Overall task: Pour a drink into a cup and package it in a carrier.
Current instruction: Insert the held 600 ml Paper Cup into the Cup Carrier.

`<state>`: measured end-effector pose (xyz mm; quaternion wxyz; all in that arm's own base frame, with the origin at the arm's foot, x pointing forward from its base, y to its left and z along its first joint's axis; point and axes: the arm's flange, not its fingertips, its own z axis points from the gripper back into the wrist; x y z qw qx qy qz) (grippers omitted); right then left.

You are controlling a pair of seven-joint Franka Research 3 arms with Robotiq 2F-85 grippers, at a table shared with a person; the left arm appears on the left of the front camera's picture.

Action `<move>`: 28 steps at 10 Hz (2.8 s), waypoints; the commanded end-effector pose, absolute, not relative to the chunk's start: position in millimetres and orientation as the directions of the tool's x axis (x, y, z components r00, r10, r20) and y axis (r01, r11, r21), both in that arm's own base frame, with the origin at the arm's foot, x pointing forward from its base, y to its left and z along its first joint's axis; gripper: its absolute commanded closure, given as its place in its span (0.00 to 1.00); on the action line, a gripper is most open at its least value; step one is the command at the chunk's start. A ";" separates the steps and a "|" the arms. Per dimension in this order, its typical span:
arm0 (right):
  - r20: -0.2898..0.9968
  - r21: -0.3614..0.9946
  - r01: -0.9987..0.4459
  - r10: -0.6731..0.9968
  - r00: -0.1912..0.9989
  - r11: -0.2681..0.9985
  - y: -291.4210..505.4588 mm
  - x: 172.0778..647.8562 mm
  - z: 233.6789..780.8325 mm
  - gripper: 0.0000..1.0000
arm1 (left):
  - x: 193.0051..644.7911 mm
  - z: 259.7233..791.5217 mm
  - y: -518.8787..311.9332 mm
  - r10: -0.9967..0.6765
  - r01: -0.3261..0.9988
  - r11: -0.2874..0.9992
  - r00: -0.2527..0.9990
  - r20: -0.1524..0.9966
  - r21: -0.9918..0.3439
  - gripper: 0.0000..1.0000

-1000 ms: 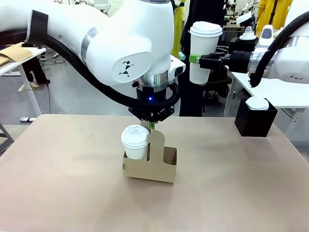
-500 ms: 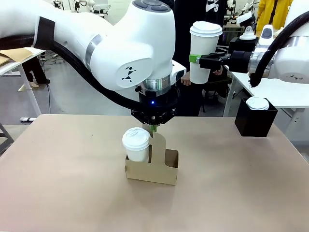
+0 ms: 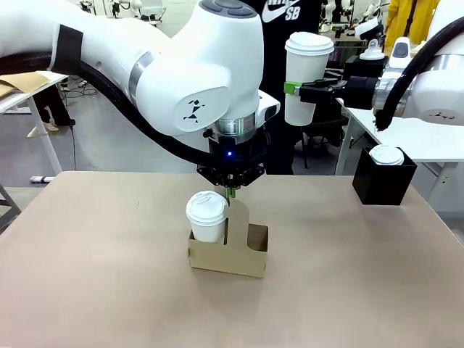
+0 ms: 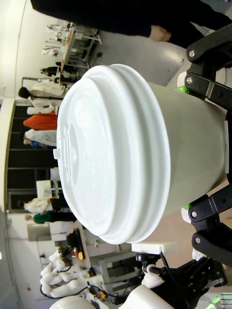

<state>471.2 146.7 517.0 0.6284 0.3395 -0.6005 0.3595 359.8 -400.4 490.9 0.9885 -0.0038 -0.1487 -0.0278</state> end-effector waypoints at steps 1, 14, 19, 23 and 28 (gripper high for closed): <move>0.999 -0.017 -0.858 0.048 0.009 0.514 149.0 470.7 520.7 0.19 | 359.8 490.9 -400.4 -0.054 0.056 0.998 0.954 0.294 0.001 0.52; 0.993 0.103 -0.995 0.055 0.103 -0.001 160.3 477.9 409.0 0.19 | 332.5 544.2 -197.0 -0.614 0.699 0.714 0.644 0.456 -0.026 0.00; 0.990 0.120 -0.991 0.074 0.124 0.049 162.6 477.8 418.4 0.19 | 334.3 554.0 -205.0 -0.589 0.655 0.755 0.697 0.410 -0.027 0.00; 0.999 0.033 -0.978 -0.008 0.036 -0.204 178.4 459.4 391.6 0.19 | 341.3 522.2 -142.7 -0.652 0.732 0.682 0.606 0.455 0.003 0.00; 0.996 0.083 -0.946 0.011 0.083 -0.315 203.0 446.5 353.9 0.19 | 348.7 476.5 -51.1 -0.729 0.849 0.522 0.389 0.564 0.088 0.00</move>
